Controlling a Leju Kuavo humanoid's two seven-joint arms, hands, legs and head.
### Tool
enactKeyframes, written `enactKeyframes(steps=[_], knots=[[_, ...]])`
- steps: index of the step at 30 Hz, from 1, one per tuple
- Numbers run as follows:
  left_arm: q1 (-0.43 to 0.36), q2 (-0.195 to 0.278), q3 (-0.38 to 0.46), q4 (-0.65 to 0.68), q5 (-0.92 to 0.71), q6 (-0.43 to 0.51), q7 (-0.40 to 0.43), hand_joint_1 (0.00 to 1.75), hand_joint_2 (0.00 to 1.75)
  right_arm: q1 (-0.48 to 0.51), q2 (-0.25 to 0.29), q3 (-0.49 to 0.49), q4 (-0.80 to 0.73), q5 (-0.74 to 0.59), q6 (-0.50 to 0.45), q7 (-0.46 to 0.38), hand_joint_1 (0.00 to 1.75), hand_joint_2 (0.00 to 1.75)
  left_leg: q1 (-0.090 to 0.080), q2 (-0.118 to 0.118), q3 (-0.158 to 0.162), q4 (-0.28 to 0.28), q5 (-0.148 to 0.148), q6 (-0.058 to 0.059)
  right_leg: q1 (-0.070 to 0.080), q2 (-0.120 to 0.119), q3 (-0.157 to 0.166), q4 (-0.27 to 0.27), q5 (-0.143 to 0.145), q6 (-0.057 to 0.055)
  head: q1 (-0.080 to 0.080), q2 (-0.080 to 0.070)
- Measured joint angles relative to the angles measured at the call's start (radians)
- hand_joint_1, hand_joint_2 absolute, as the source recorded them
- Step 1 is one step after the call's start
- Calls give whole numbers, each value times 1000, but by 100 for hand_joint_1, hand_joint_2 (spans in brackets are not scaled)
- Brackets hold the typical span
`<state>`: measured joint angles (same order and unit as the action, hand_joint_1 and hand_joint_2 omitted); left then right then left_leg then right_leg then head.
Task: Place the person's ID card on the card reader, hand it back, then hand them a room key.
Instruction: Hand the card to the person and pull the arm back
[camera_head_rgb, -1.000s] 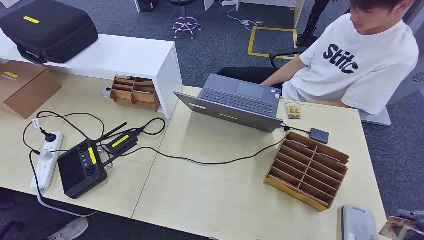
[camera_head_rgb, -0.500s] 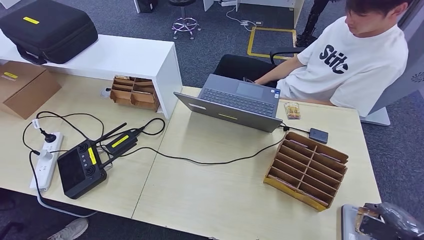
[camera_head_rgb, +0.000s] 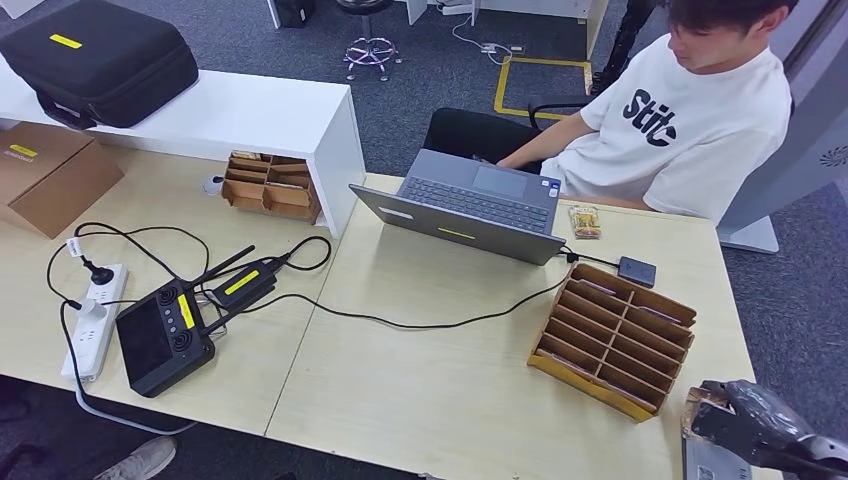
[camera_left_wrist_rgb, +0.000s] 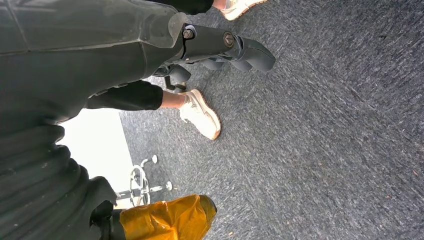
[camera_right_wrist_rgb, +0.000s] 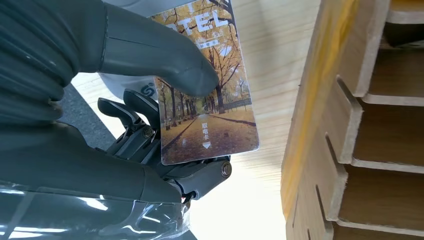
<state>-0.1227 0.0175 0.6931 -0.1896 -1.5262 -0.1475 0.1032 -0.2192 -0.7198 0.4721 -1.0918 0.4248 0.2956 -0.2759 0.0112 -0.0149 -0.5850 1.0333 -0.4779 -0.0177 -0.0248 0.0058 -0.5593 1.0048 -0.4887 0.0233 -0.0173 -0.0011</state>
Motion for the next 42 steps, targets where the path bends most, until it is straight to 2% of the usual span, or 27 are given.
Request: enactKeyframes(steps=[5, 13, 19, 24, 29, 34, 36, 38, 42], knots=[[1, 2, 0, 0, 5, 2, 0, 0, 175, -17, -10, 0, -22, -37, -22, -5, 175, 175, 0, 0, 0, 0, 0, 0, 0, 0, 0, 0, 0, 0, 0, 0], [14, 8, 0, 0, 9, 13, -6, 0, 175, -73, -76, -49, -134, -64, -21, 30, 175, 175, -1, -1, -2, 0, 0, 0, -1, -1, -1, 0, 0, 0, 0, 0], [19, 9, 0, 0, 10, 18, -11, 0, 175, -213, -96, -68, -165, -36, -6, 74, 175, 175, -1, -2, -2, 0, 1, 0, -1, -1, -2, 1, 0, 0, 0, 0], [19, 8, -1, 0, 8, 16, -11, 0, 175, -348, -86, -53, -154, -22, 2, 75, 175, 175, -1, -1, -4, 0, 1, -1, -1, -1, -3, 2, 0, 0, 0, 0], [12, 5, -7, 0, 6, 12, -9, 0, 175, -507, -27, -1, -114, -1, 12, 84, 175, 175, 0, -2, -3, 0, 2, -1, -1, -1, -3, 2, 1, -1, 0, 0], [12, 3, -9, 0, 5, 10, -8, 0, 175, -565, 9, 35, -85, 5, 8, 85, 175, 175, 0, -6, -5, 0, 2, 0, -1, -5, -4, 2, 1, -1, 0, 0], [11, 2, -15, 0, 2, 4, -3, 0, 175, -595, 41, 52, -68, 18, 3, 98, 175, 175, 0, -4, -6, 0, 2, 0, -1, -2, -4, 3, 1, -1, 0, 0], [4, 1, -26, 0, 0, -7, 6, 0, 175, -651, 115, 81, -23, 52, -16, 132, 175, 175, 0, 2, -5, -1, 3, -1, -1, 3, -6, 3, 2, -2, 0, 0], [-35, -9, -56, -1, -2, -32, 25, 0, 175, -775, 326, 154, 121, 117, -95, 205, 175, 175, 0, 8, -2, -1, 4, -4, 0, 10, -8, 6, 4, -5, 0, 0]])
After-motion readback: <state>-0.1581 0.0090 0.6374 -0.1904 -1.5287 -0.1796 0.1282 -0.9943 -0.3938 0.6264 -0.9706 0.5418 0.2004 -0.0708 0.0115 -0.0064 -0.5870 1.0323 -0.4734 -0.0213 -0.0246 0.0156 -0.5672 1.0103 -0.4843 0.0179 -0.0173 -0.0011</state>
